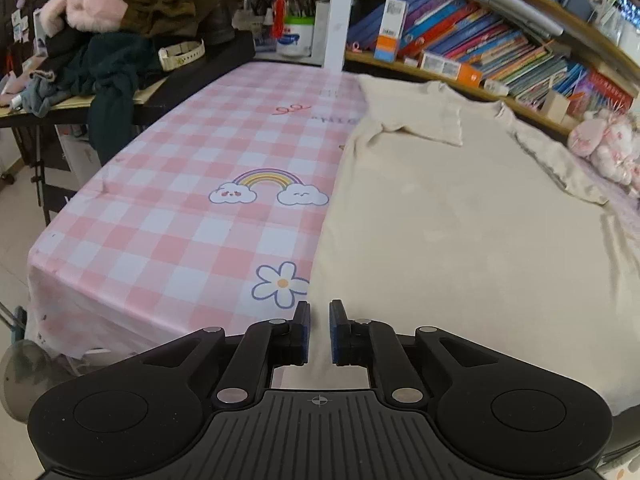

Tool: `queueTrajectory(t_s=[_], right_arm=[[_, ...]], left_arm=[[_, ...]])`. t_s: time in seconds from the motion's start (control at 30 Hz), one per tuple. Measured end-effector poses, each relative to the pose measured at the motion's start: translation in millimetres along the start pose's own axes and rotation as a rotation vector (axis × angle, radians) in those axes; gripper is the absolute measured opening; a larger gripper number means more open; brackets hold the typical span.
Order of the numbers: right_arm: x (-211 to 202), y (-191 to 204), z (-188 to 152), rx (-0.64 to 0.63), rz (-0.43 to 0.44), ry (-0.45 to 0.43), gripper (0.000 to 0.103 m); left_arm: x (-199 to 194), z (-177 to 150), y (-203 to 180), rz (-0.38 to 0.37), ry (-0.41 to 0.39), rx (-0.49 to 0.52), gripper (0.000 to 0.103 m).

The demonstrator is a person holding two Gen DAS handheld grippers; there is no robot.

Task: Fold clothes
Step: 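Move both open grippers to the hem end of the folded cream T-shirt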

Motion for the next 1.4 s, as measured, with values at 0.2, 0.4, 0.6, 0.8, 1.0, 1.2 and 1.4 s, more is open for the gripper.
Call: queueTrajectory(t_s=[0.2, 0.4, 0.6, 0.8, 1.0, 1.2, 1.4], right_arm=[[-17.7, -2.7, -11.5, 0.035, 0.022, 0.005, 0.031], [-25.7, -2.8, -24.7, 0.089, 0.056, 0.027, 0.035], [-30.2, -3.4, -33.4, 0.098, 0.064, 0.036, 0.041], [-31.1, -10.7, -42.9, 0.086, 0.018, 0.040, 0.064], [-29.3, -16.2, -50.9, 0.074, -0.010, 0.045, 0.077], [-26.6, -16.1, -55.1, 0.067, -0.012, 0.048, 0.080], [-22.8, -15.3, -61.5, 0.106, 0.021, 0.109, 0.080]], left_arm=[[-17.5, -10.5, 4.6, 0.002, -0.012, -0.028, 0.019], [-21.3, -22.9, 5.8, 0.008, 0.003, -0.056, 0.023], [-24.0, -29.1, -5.0, -0.011, 0.005, -0.036, 0.033], [-26.9, -35.1, -10.7, 0.005, -0.001, -0.026, 0.076], [-27.2, -40.4, -11.8, 0.028, 0.006, -0.018, 0.084], [-26.2, -44.1, -9.9, 0.032, 0.019, -0.021, 0.087], [-23.1, -47.2, -6.3, 0.037, 0.033, -0.030, 0.090]])
Point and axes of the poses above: each gripper's, at about its wrist camera, not at the fingertips, and x roughly the way its jaws point, y to its left, z to its top, the point moved 10 cm from there along x, roughly the way its jaws point, and after that the axes turned 3 degrees about -y, right-handed, at the moved point
